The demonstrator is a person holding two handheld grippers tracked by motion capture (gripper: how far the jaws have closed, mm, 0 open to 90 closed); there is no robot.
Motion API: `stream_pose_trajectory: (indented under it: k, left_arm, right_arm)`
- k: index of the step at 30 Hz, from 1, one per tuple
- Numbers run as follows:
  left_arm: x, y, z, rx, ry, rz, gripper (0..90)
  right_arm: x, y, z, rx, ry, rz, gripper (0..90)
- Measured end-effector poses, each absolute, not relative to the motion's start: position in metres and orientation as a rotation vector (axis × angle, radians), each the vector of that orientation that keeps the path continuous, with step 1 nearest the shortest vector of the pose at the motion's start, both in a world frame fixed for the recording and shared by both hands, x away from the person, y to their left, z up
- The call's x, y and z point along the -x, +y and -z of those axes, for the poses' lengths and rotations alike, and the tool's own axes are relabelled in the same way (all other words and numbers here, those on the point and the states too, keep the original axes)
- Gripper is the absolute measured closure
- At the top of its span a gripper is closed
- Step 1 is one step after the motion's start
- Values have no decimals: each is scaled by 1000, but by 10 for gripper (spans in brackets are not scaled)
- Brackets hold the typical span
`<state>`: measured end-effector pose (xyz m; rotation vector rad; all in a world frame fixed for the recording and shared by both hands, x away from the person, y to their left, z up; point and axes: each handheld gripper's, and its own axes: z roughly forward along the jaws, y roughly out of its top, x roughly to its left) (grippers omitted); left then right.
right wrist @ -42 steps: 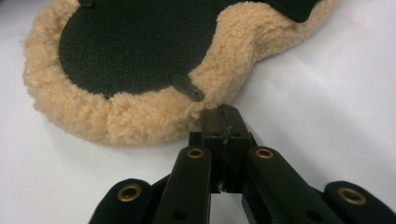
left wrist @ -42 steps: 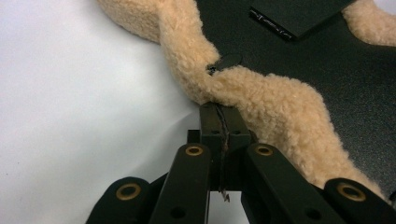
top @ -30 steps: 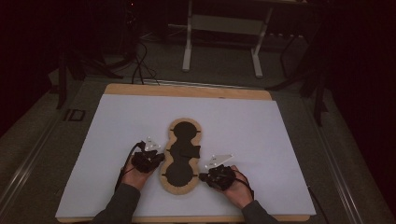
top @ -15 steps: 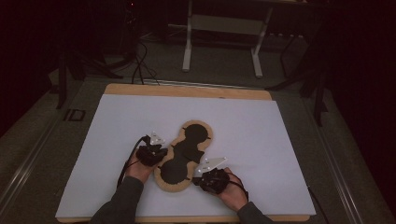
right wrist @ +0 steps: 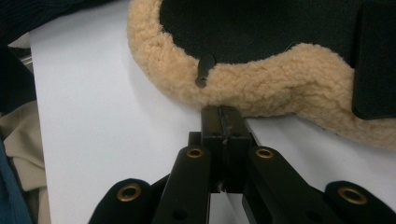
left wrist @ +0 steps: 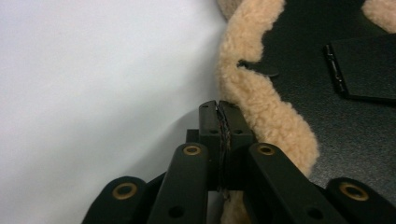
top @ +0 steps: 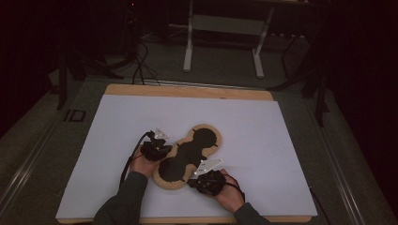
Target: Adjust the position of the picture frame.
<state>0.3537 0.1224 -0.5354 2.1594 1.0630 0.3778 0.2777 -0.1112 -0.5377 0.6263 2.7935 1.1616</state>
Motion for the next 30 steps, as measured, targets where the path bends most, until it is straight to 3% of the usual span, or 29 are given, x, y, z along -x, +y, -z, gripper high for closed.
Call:
stream_pose_trajectory:
  k: [12,30]
  left_arm:
    - [-315,144,523,-2023,1070,-452,840]
    - [-265,124,509,-2075,918,-399,806]
  right_arm:
    - [-289,-136,515,-678,2689,-1166,820]
    - [-328,-174,504,-941,2391,-1187,792]
